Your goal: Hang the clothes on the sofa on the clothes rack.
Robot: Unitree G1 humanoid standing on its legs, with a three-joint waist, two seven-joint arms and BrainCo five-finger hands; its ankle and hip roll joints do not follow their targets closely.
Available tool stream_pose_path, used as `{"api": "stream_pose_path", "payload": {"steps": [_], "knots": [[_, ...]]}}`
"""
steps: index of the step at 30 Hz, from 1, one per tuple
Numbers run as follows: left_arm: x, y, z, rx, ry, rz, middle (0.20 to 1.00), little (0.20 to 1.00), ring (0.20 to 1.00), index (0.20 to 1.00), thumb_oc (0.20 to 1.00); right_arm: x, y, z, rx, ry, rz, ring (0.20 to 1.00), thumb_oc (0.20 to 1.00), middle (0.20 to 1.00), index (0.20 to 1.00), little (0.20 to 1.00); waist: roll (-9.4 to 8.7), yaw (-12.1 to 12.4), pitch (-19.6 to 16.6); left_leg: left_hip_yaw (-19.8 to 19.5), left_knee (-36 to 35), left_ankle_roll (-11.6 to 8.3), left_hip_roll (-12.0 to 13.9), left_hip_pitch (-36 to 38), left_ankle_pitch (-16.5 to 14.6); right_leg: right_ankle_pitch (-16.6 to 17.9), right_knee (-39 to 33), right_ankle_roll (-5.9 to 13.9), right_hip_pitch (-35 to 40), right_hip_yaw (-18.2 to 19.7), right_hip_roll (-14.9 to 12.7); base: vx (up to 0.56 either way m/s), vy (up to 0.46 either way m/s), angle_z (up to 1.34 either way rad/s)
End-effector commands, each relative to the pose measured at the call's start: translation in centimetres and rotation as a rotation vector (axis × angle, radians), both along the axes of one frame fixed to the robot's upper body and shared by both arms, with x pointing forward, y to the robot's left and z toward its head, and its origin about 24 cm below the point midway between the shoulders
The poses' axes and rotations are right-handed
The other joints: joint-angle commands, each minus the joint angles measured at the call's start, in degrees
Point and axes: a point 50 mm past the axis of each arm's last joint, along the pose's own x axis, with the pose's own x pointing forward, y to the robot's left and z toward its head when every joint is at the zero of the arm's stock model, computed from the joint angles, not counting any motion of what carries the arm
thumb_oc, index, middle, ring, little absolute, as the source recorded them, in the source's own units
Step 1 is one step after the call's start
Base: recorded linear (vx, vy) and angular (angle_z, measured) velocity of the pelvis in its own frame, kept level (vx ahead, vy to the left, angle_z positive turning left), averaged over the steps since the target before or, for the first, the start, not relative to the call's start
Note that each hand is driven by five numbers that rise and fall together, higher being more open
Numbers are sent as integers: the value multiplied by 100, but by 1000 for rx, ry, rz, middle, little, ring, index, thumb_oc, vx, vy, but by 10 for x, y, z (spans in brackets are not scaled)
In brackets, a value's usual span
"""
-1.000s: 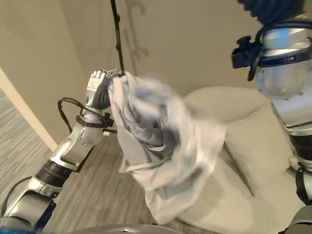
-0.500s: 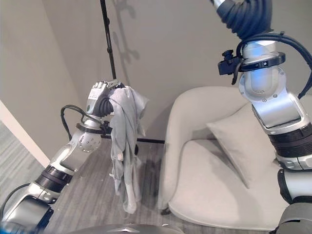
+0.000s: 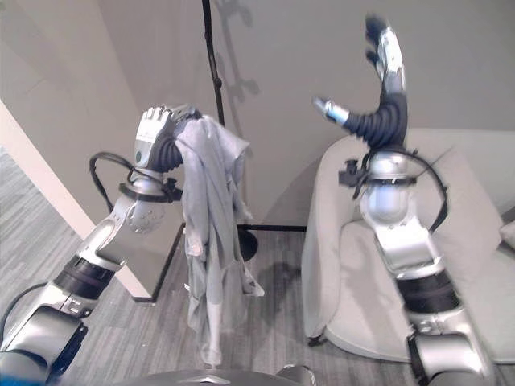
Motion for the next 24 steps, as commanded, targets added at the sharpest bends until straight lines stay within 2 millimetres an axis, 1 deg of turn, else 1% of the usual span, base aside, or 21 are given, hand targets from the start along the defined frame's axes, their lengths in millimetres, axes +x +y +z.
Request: {"api": "stream_pose_path", "payload": {"steps": [1,2,3,4,5,6,8,10,11,15,18,19,20,23,24], "knots": [[-11,-7,62,-45,-312,-2,200,200,200,200,200,7,9,7,-50,-19,61,1000,1000,1000,1000,1000,33,33,113,-52,65,-105,424,47,-117,276,516,286,338,-308,-45,31,-79,-28],[-10,-7,61,-43,-313,-1,200,200,200,200,200,7,10,6,-49,-19,63,1000,1000,1000,1000,1000,57,21,98,-59,65,-132,478,31,-96,286,422,246,385,-368,22,36,-122,-42],[-10,5,72,-62,-362,57,200,200,200,200,200,8,11,-8,-31,46,84,1000,1000,1000,1000,1000,27,160,7,79,65,-208,508,44,-93,172,-73,301,549,-919,-69,24,-80,-24],[-10,5,71,-61,-360,59,200,200,200,200,200,9,11,-9,-30,48,87,1000,1000,1000,1000,1000,43,124,2,54,65,-228,546,45,-72,205,-204,277,642,-1003,-9,-12,-139,-20],[-11,4,73,-44,-371,55,200,200,200,200,200,9,12,-24,-8,111,96,1000,1000,1000,1000,1000,13,159,-42,86,65,-287,587,-12,-23,96,-533,202,767,-1103,126,-27,-250,-18],[-10,11,73,-74,-370,65,200,200,200,200,200,8,15,-37,1,168,123,1000,1000,1000,1000,1000,-43,198,-121,197,89,-423,739,-38,146,98,-1058,206,878,-997,390,-27,-273,-16],[-9,15,73,-83,-368,82,200,200,200,200,200,8,16,-41,-5,187,130,1000,1000,1000,1000,1000,-21,239,-181,285,90,-492,823,-34,209,121,-1386,161,1002,-998,543,26,-154,-11],[-10,16,75,-75,-385,85,200,200,200,200,200,7,16,-56,12,254,145,1000,1000,1000,1000,1000,-38,330,-291,351,102,-571,899,-49,316,33,-1657,96,1189,-990,724,66,-133,-31],[-10,19,74,-83,-381,91,200,200,200,200,200,6,17,-68,7,305,158,1000,1000,1000,1000,1000,-60,390,-356,385,107,-659,992,-52,421,3,-1892,52,1312,-1028,865,54,-150,-37],[-9,20,73,-88,-375,95,200,200,200,200,200,5,24,-94,-31,413,178,1000,1000,1000,1000,1000,-68,431,-424,373,111,-747,1100,-49,529,-57,-2090,-13,1480,-1045,1018,34,-98,-17],[-9,20,78,-80,-393,96,200,200,200,200,200,3,25,-107,-32,469,204,1000,1000,1000,1000,1000,-37,422,-447,340,111,-785,1136,-59,570,-85,-2153,-29,1527,-1030,1068,36,-46,5],[-8,20,80,-76,-402,99,200,200,200,200,200,0,28,-112,-28,488,240,1000,1000,1000,1000,1000,-15,404,-458,344,108,-800,1144,-52,572,-84,-2167,-26,1539,-1026,1073,53,-28,8],[-7,22,83,-64,-412,118,200,200,200,200,200,-7,31,-115,-39,499,302,1000,1000,1000,1000,1000,8,373,-455,345,104,-818,1144,-52,585,-71,-2172,-15,1532,-1013,1079,47,-14,8],[-5,24,85,-59,-417,133,200,200,200,200,200,-18,29,-120,-64,523,339,1000,1000,1000,1000,1000,43,306,-455,334,97,-832,1135,-68,586,-25,-2163,6,1512,-989,1064,19,-3,11],[-5,24,85,-59,-417,133,200,200,200,200,200,-18,28,-120,-64,524,340,1000,1000,1000,1000,1000,46,306,-461,333,97,-831,1134,-70,584,-24,-2162,8,1511,-990,1063,18,-3,6]]}}
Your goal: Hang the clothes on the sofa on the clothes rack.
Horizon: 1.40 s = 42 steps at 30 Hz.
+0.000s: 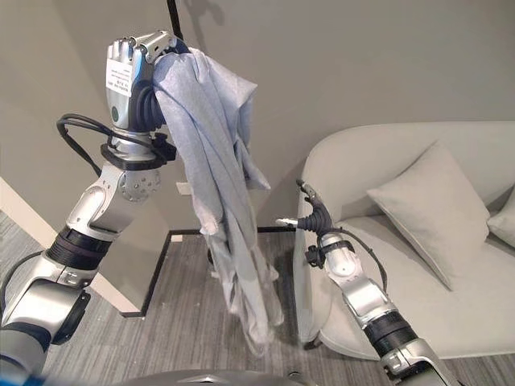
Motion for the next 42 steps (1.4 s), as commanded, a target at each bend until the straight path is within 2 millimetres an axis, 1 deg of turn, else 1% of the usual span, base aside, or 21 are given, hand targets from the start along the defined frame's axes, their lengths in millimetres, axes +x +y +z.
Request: {"api": "stream_pose_path", "payload": {"steps": [1,4,6,7,13,14,15,17,18,19,20,22,25,26,31,32,37,38,39,40,42], "knots": [[-1,14,35,-15,-143,69,200,200,200,200,200,-2,21,26,83,-129,137,1000,1000,1000,1000,1000,-350,-115,-215,-19,-93,-334,54,-93,506,246,-525,736,734,363,-433,0,0,0],[-2,15,38,-22,-156,75,200,200,200,200,200,-9,25,21,86,-99,184,1000,1000,1000,1000,1000,-327,-146,-225,-20,-95,-340,52,-89,494,259,-527,752,709,389,-442,0,0,0],[-2,18,41,-23,-174,89,200,200,200,200,200,-12,32,17,117,-70,236,1000,1000,1000,1000,1000,-304,-161,-229,-6,-97,-345,46,-71,474,274,-527,762,696,419,-448,0,0,0],[2,18,44,-48,-167,95,200,200,200,200,200,-16,46,8,135,-26,294,1000,1000,1000,1000,1000,-271,-165,-241,7,-98,-345,38,-39,451,268,-522,762,703,443,-455,0,0,0],[1,10,48,-110,-176,46,200,200,200,200,200,-11,78,-6,155,8,331,1000,1000,1000,1000,1000,-217,-105,-245,-35,-99,-338,25,-7,446,247,-567,739,742,454,-448,0,0,0],[1,11,48,-109,-178,47,200,200,200,200,200,-10,79,-7,154,6,331,1000,1000,1000,1000,1000,-219,-112,-240,-33,-99,-338,26,-8,446,248,-569,739,742,455,-447,0,0,0],[1,8,51,-130,-187,33,200,200,200,200,200,-7,92,-9,138,-4,340,1000,1000,1000,1000,1000,-179,-72,-248,-44,-101,-336,22,-8,439,250,-588,740,752,440,-458,0,0,0],[0,5,54,-150,-198,15,200,200,200,200,200,-2,105,-9,96,-30,354,1000,1000,1000,1000,1000,-147,-34,-245,-59,-103,-326,16,-9,424,248,-606,741,755,438,-464,0,0,0],[0,5,55,-150,-199,16,200,200,200,200,200,-2,106,-9,93,-33,354,1000,1000,1000,1000,1000,-146,-39,-236,-57,-102,-326,17,-10,423,250,-607,741,753,439,-463,0,0,0],[-1,3,57,-157,-208,5,200,200,200,200,200,0,112,-10,77,-37,364,1000,1000,1000,1000,1000,-126,-18,-233,-75,-103,-319,10,-15,413,249,-614,739,756,439,-466,0,0,0],[-2,-3,59,-172,-217,-20,200,200,200,200,200,2,122,-11,43,-44,381,1000,1000,1000,1000,1000,-99,21,-232,-98,-106,-312,-2,-18,400,249,-628,740,772,412,-474,9,7,3],[-4,-11,62,-186,-227,-54,200,200,200,200,200,3,133,-15,6,-35,409,1000,1000,1000,1000,1000,-69,61,-227,-133,-108,-301,-18,-24,389,252,-643,745,795,381,-484,13,3,4],[-5,-19,66,-193,-235,-81,200,200,200,200,200,4,142,-21,-27,-25,426,1000,1000,1000,1000,1000,-63,89,-209,-179,-111,-295,-34,-40,385,255,-663,751,823,339,-487,4,-1,11],[-6,-25,70,-193,-240,-102,200,200,200,200,200,3,149,-25,-43,-7,446,1000,1000,1000,1000,1000,-60,110,-200,-207,-112,-291,-45,-51,384,252,-662,753,837,310,-495,1,-1,21],[-8,-35,81,-195,-266,-129,200,200,200,200,200,-7,167,-37,-41,66,535,1000,1000,1000,1000,1000,-69,144,-171,-294,-118,-288,-68,-92,382,253,-648,769,855,244,-517,3,-1,12],[-8,-37,85,-193,-276,-131,200,200,200,200,200,-13,170,-43,-48,101,569,1000,1000,1000,1000,1000,-76,158,-169,-315,-119,-288,-74,-101,380,259,-649,774,861,227,-522,8,-3,12],[-8,-41,90,-181,-291,-129,200,200,200,200,200,-22,177,-54,-39,173,621,1000,1000,1000,1000,1000,-77,167,-172,-331,-122,-290,-82,-107,365,268,-650,785,862,210,-525,6,1,5],[-8,-41,90,-181,-291,-129,200,200,200,200,200,-22,178,-54,-39,173,621,900,900,900,900,900,-78,166,-172,-331,-122,-289,-83,-107,364,268,-650,786,861,211,-526,0,0,0],[-8,-41,92,-180,-295,-124,200,200,200,200,200,-25,180,-57,-44,191,645,598,598,598,598,598,-86,183,-166,-339,-122,-292,-77,-111,366,266,-648,783,858,218,-529,0,0,0],[-8,-41,93,-180,-298,-121,200,200,200,200,200,-26,180,-58,-39,201,649,200,200,200,200,200,-87,179,-164,-341,-122,-292,-77,-111,364,265,-649,783,860,223,-528,0,0,0],[-6,-39,93,-174,-294,-107,200,200,200,200,200,-27,178,-61,-28,221,639,200,200,200,200,200,-96,173,-165,-333,-122,-292,-79,-95,353,270,-658,784,870,226,-526,0,0,0]]}}
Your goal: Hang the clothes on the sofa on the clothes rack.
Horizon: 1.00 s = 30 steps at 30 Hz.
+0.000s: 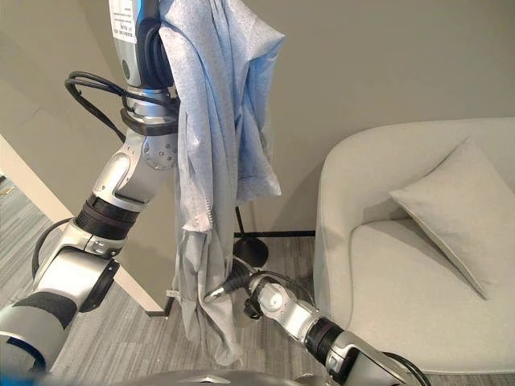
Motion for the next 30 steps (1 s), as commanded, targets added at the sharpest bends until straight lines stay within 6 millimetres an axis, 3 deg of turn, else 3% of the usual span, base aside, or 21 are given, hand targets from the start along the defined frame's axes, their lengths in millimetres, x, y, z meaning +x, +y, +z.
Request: {"api": "stream_pose_path", "payload": {"steps": [1,5,8,9,10,11,12,15,16,17,18,19,20,21,24,26,28,30], "knots": [[-6,4,49,-31,-139,29,200,200,200,200,200,0,37,12,130,8,48,200,200,200,200,200,-444,93,-20,-4,-216,-299,65,191,352,625,-1450,756,1216,406,-49,0,0,0],[-3,11,49,-28,-131,63,200,200,200,200,200,2,24,6,130,26,-34,200,200,200,200,200,-449,68,-22,16,-216,-302,62,211,354,633,-1444,755,1217,408,-45,6,1,-2],[2,27,51,-29,-122,133,200,200,200,200,200,11,-7,2,80,-16,-165,200,200,200,200,200,-461,-1,-30,56,-213,-310,77,238,370,629,-1436,739,1219,443,-29,0,0,0],[2,26,51,-30,-121,132,200,200,200,200,200,11,-7,2,78,-17,-166,200,200,200,200,200,-459,5,-28,58,-213,-311,78,241,371,628,-1435,738,1220,445,-28,0,0,0],[2,37,52,-31,-129,174,200,200,200,200,200,15,-27,3,79,-43,-255,200,200,200,200,200,-471,-48,-30,93,-209,-317,79,259,378,631,-1433,734,1224,471,-13,0,0,0],[2,37,52,-32,-127,172,200,200,200,200,200,15,-28,3,76,-43,-257,200,200,200,200,200,-465,-31,-31,100,-210,-319,79,266,378,631,-1433,733,1227,477,-12,0,0,0],[2,52,52,-21,-134,231,200,200,200,200,200,21,-59,6,58,-92,-381,200,200,200,200,200,-478,-110,-33,141,-207,-322,88,292,379,626,-1428,731,1217,514,1,10,-20,-3],[-1,71,53,9,-150,318,200,200,200,200,200,28,-118,27,4,-248,-573,200,200,200,200,200,-484,-186,-48,214,-202,-338,122,353,382,614,-1418,738,1206,575,36,2,-27,-9],[-1,71,52,8,-149,317,200,200,200,200,200,27,-118,27,2,-247,-575,200,200,200,200,200,-479,-175,-50,216,-202,-338,123,356,382,614,-1418,738,1207,577,37,0,-40,-19],[-2,80,53,31,-163,363,200,200,200,200,200,32,-157,51,-49,-389,-680,200,200,200,200,200,-506,-262,-59,247,-199,-347,147,376,396,594,-1414,737,1197,627,70,-2,-46,-18],[-4,83,53,42,-171,380,200,200,200,200,200,33,-176,66,-79,-471,-730,200,200,200,200,200,-516,-304,-69,261,-196,-355,161,393,411,586,-1411,738,1191,636,88,-3,-48,-15],[-4,82,53,38,-170,373,200,200,200,200,200,30,-179,68,-87,-473,-737,200,200,200,200,200,-496,-259,-66,260,-196,-359,167,398,415,582,-1408,734,1195,635,94,-7,-46,-5],[-5,88,51,57,-172,399,200,200,200,200,200,29,-208,96,-133,-618,-817,200,200,200,200,200,-504,-320,-76,287,-192,-373,197,420,444,560,-1404,727,1178,699,137,-5,-48,-11],[-5,91,49,69,-167,407,200,200,200,200,200,29,-220,112,-151,-694,-856,200,200,200,200,200,-501,-329,-89,310,-189,-388,225,435,471,541,-1403,717,1166,744,173,-1,-60,-18],[-4,101,46,99,-147,448,200,200,200,200,200,29,-239,154,-181,-898,-914,200,200,200,200,200,-525,-396,-117,357,-179,-415,295,480,524,493,-1401,693,1138,855,250,-1,-57,-18],[-5,103,45,102,-142,455,200,200,200,200,200,28,-241,165,-192,-953,-917,200,200,200,200,200,-518,-385,-110,378,-177,-432,327,492,548,476,-1400,680,1130,880,280,3,-47,-12],[-4,116,36,110,-108,490,200,200,200,200,200,26,-245,202,-236,-1150,-914,200,200,200,200,200,-553,-385,-122,436,-159,-488,423,558,651,384,-1401,618,1110,1008,418,20,-102,-26],[-5,122,31,111,-88,506,200,200,200,200,200,25,-243,223,-250,-1255,-893,200,200,200,200,200,-578,-367,-115,479,-34,-534,523,566,686,302,-1398,563,1114,1087,499,20,-104,-16]]}}
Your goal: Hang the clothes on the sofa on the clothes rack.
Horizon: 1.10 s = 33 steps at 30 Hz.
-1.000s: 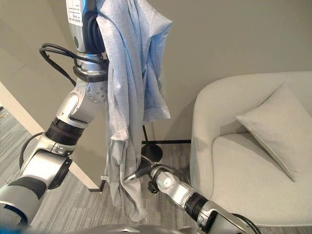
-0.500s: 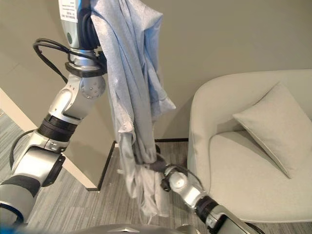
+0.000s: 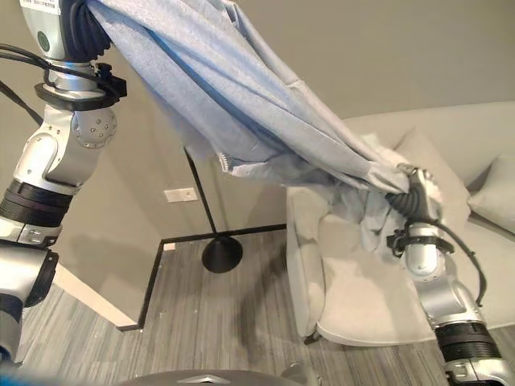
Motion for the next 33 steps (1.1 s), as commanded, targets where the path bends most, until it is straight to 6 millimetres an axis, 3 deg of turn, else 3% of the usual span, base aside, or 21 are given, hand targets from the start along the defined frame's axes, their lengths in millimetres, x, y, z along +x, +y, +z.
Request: {"api": "stream_pose_path", "payload": {"steps": [1,2,3,7,8,9,10,11,14,18,19,20,22,26,29,32,33], "knots": [[-11,39,7,-30,-44,132,200,200,200,200,200,2,19,39,-71,-231,54,200,200,200,200,200,-371,39,-338,-32,-4,-528,307,223,683,312,-1237,676,1111,578,36,16,-95,-20],[-10,40,3,-29,-30,134,200,200,200,200,200,2,21,52,-101,-286,59,200,200,200,200,200,-420,60,-331,-34,177,-557,362,186,689,265,-1234,641,1123,628,81,15,-168,-27],[-11,43,2,-38,-25,138,200,200,200,200,200,4,25,68,-141,-346,70,200,200,200,200,200,-486,158,-230,-128,879,-672,613,-69,684,103,-1220,501,1185,715,188,29,-211,-29],[-8,47,-5,-41,9,141,200,200,200,200,200,8,33,99,-250,-448,81,200,200,200,200,200,-693,419,8,-740,2649,-917,1245,-766,1294,-198,-1300,153,1509,760,474,42,-203,-37],[-7,44,-8,-41,21,129,200,200,200,200,200,11,35,107,-269,-471,83,200,200,200,200,200,-724,480,56,-970,2913,-919,1279,-905,1392,-245,-1292,99,1566,766,505,72,-109,-21],[-4,45,-14,-60,46,124,200,200,200,200,200,13,40,117,-304,-493,95,200,200,200,200,200,-786,595,155,-1348,2962,-847,1157,-1253,1204,-343,-1257,53,1658,810,523,53,-56,-8],[-4,45,-13,-63,44,124,200,200,200,200,200,14,40,119,-307,-495,95,200,200,200,200,200,-769,557,158,-1390,2996,-835,1148,-1297,1175,-360,-1249,58,1653,776,514,80,9,-10],[-3,46,-14,-75,50,131,200,200,200,200,200,14,46,126,-328,-516,113,200,200,200,200,200,-809,611,168,-1432,2677,-693,996,-1509,880,-396,-1193,86,1713,802,477,94,79,5],[-1,44,-12,-99,44,116,200,200,200,200,200,18,55,139,-345,-545,142,200,200,200,200,200,-851,676,157,-1374,1798,-616,997,-1673,820,-506,-1045,190,1733,852,370,138,145,12],[-1,42,-7,-117,25,102,200,200,200,200,200,19,66,150,-363,-575,192,200,200,200,200,200,-735,709,223,-1552,349,-784,1325,-1689,1663,-617,-918,365,1841,905,327,183,175,-37],[-1,41,-5,-115,20,101,200,200,200,200,200,18,66,152,-374,-578,193,200,200,200,200,200,-723,686,195,-1595,210,-847,1395,-1666,1694,-661,-926,403,1894,967,309,381,224,-21],[0,36,-1,-95,13,92,200,200,200,200,200,17,66,154,-411,-575,192,200,200,200,200,200,-672,639,142,-1358,-65,-921,1578,-1600,1929,-748,-920,497,2067,941,292,467,224,-26],[0,30,4,-68,1,81,200,200,200,200,200,13,66,158,-444,-575,187,200,200,200,200,200,-656,661,79,-1033,-78,-941,1692,-1586,2099,-814,-920,572,2210,984,222,461,220,-10],[-12,42,18,-6,-63,142,200,200,200,200,200,3,66,166,-474,-627,176,200,200,200,200,200,-630,808,-36,-1018,297,-870,1513,-1749,1754,-993,-802,688,2394,1058,-26,449,237,-5],[-25,54,28,57,-134,214,200,200,200,200,200,-7,57,172,-511,-660,116,200,200,200,200,200,-795,845,-53,-947,886,-708,1248,-2003,1377,-584,-424,781,2363,1006,-381,394,254,-14],[-36,68,35,110,-201,316,200,200,200,200,200,-13,50,181,-525,-713,55,200,200,200,200,200,-896,902,-94,-719,1073,-418,928,-1943,923,43,264,925,2039,938,-801,281,276,-7],[-37,69,35,110,-204,319,200,200,200,200,200,-12,50,182,-523,-716,56,200,200,200,200,200,-915,902,-96,-685,1069,-382,891,-1939,890,57,315,955,1992,971,-852,313,403,-21]]}}
